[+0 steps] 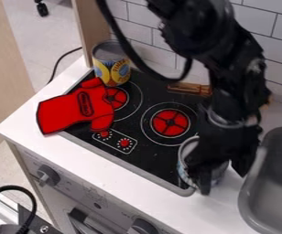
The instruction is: Put the can between the left and right burners
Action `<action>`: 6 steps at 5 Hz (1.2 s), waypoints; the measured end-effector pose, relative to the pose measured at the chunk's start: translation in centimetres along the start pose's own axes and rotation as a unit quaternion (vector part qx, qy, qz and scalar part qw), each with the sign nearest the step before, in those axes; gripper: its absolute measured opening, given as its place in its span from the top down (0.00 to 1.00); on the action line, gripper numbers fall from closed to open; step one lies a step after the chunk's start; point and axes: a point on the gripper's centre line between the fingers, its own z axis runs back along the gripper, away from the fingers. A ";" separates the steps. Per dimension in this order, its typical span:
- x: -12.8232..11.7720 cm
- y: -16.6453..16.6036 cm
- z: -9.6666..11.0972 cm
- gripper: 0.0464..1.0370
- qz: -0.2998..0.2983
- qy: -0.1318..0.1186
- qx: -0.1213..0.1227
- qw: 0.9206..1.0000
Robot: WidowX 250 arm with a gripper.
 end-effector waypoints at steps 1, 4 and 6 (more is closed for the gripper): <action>1.7 0.4 0.3 0.04 0.016 -0.020 0.011 1.000; 6.8 0.8 -0.7 0.04 0.066 -0.051 0.002 0.997; 10.2 1.1 -1.1 0.04 0.090 -0.088 -0.016 0.992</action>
